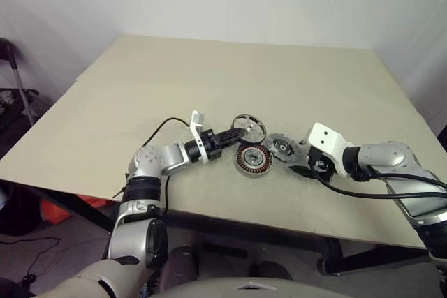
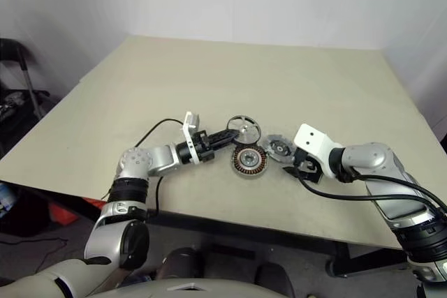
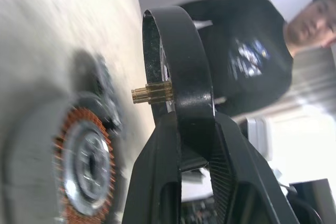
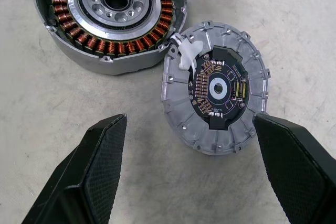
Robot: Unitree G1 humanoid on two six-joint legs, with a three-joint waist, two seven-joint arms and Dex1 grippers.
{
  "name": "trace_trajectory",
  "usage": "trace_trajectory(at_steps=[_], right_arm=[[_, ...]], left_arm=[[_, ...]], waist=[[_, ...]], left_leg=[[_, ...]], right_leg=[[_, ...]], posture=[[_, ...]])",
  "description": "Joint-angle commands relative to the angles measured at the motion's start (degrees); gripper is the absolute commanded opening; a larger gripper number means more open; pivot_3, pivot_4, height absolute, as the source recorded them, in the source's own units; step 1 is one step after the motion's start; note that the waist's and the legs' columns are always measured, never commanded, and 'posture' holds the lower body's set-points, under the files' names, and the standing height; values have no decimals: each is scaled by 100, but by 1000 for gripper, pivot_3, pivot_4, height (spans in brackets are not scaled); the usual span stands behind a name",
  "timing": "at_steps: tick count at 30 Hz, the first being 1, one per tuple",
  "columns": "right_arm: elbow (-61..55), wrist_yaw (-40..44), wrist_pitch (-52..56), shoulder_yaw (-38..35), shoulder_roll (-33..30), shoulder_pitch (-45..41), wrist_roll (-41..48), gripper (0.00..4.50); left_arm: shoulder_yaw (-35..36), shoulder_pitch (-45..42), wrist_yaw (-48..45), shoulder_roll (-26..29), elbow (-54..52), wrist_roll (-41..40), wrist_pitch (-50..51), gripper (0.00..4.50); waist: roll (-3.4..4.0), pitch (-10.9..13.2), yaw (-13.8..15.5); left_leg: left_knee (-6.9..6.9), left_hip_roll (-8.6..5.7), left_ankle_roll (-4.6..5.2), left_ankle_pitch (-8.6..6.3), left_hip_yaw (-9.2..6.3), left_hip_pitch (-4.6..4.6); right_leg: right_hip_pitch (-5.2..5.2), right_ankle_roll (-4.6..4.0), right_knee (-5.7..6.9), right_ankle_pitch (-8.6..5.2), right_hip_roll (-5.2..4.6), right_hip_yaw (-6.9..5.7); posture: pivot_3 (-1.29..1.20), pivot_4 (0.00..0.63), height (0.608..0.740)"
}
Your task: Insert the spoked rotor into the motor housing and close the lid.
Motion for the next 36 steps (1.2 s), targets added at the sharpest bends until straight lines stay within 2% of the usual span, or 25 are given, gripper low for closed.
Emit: trace_trajectory(at_steps=[1, 18, 25, 36], right_arm=[[-178, 25, -66, -176, -74, -33, 50, 3950], [-284, -142, 15, -272, 1, -8, 80, 3950], [-265, -172, -23, -278, -6, -14, 78, 3950], [-201, -143, -81, -229, 31, -228, 119, 3950]], left_arm=[[-105, 27, -19, -4, -117, -99, 202, 371], [-588, 137, 57, -114, 207, 369, 94, 371], [-544, 199, -51, -42, 51, 365, -69, 2675], [63, 350, 108, 406, -571, 129, -332, 2675]], waist=[[0, 0, -17], [1, -1, -25], [3, -2, -26], [4, -2, -54]], left_leg=[[0, 0, 10, 4, 0, -2], [9, 0, 11, 4, 0, -3], [11, 0, 9, 2, 0, 12], [10, 3, -8, -6, 0, 28]], right_leg=[[-3, 0, 0, 0, 0, 0], [0, 0, 4, 0, 0, 1], [15, 0, 6, 0, -1, 1], [25, 0, 11, 0, 2, 2]], posture=[[0, 0, 740], [0, 0, 740], [0, 0, 740], [0, 0, 740]])
